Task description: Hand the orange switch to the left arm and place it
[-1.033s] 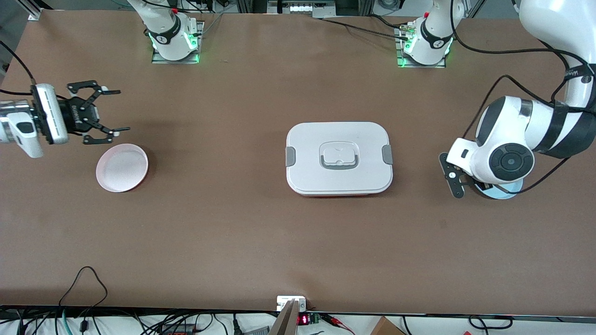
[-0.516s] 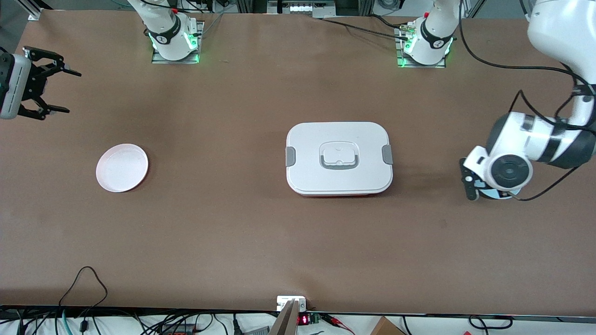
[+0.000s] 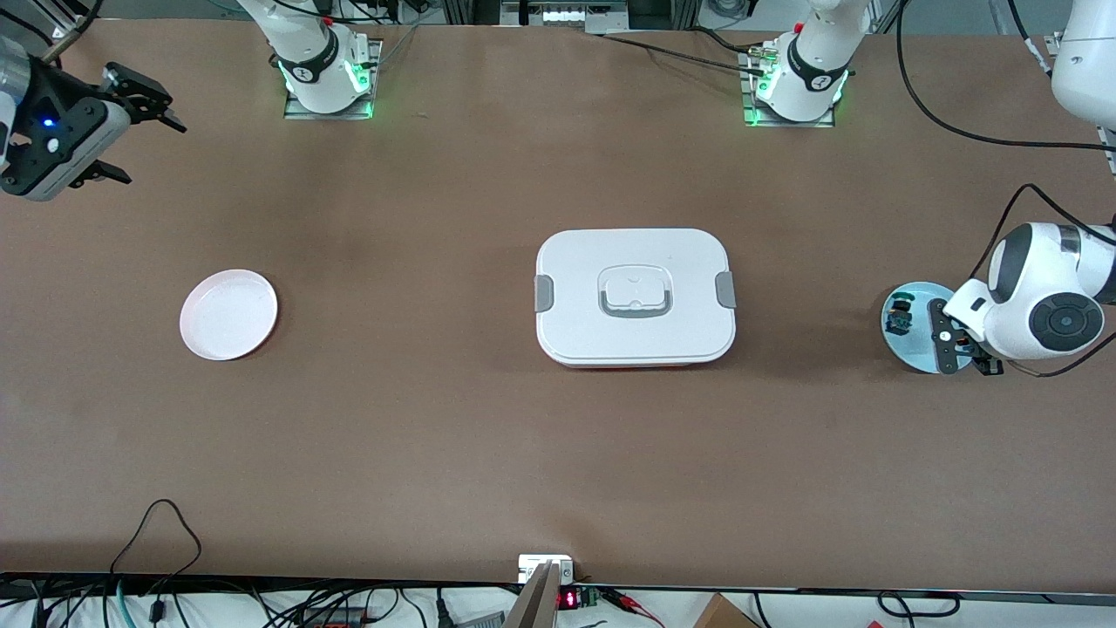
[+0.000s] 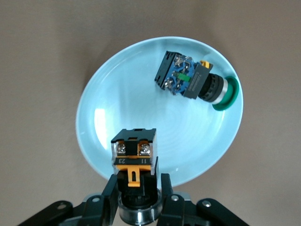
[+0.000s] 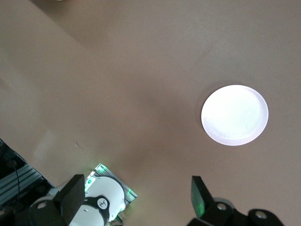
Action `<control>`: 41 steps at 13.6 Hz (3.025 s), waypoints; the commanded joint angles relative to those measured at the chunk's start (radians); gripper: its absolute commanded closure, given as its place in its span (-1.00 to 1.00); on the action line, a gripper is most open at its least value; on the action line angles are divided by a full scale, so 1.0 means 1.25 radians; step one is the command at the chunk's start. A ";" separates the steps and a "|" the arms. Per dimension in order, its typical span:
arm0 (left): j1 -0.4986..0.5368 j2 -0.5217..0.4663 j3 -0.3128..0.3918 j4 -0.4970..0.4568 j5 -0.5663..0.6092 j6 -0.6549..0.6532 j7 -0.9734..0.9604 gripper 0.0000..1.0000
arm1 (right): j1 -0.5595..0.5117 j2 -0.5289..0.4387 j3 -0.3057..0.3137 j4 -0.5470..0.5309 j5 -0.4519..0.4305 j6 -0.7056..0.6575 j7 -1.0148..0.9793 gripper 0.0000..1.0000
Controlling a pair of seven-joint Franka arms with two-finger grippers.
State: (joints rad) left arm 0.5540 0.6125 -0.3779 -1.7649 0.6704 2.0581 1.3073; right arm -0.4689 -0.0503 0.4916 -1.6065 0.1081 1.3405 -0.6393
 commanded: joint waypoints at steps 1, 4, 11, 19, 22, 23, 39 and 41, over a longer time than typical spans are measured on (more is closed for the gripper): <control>0.028 0.023 -0.015 -0.001 0.015 0.018 0.017 0.51 | -0.002 0.006 0.003 -0.003 -0.006 0.026 0.078 -1.00; 0.028 0.023 -0.017 -0.019 0.016 0.018 0.017 0.47 | -0.005 0.016 -0.001 -0.003 0.002 0.068 0.177 -1.00; 0.049 0.027 -0.022 -0.018 0.001 0.025 0.021 -1.00 | 0.035 0.011 0.006 -0.019 -0.028 0.119 0.473 -1.00; 0.039 -0.043 -0.174 0.149 -0.147 -0.274 -0.066 -1.00 | 0.161 0.010 -0.076 -0.027 -0.070 0.133 0.577 -1.00; 0.024 -0.045 -0.240 0.246 -0.178 -0.405 -0.268 -1.00 | 0.354 0.011 -0.272 -0.033 -0.072 0.133 0.589 -1.00; 0.006 -0.043 -0.253 0.275 -0.197 -0.477 -0.366 -1.00 | 0.430 0.011 -0.345 -0.033 -0.072 0.134 0.589 -1.00; -0.536 -0.491 0.351 0.043 -0.579 -0.313 -0.980 -1.00 | 0.479 0.016 -0.375 -0.032 -0.110 0.147 0.596 -1.00; -0.544 -0.500 0.351 0.035 -0.574 -0.317 -0.981 -1.00 | 0.479 0.016 -0.375 -0.032 -0.110 0.146 0.595 -1.00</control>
State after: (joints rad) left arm -0.0900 0.0380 0.0330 -1.6533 -0.0375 1.6290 0.0987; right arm 0.1119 -0.0222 0.0362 -1.6464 -0.0148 1.5224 0.1018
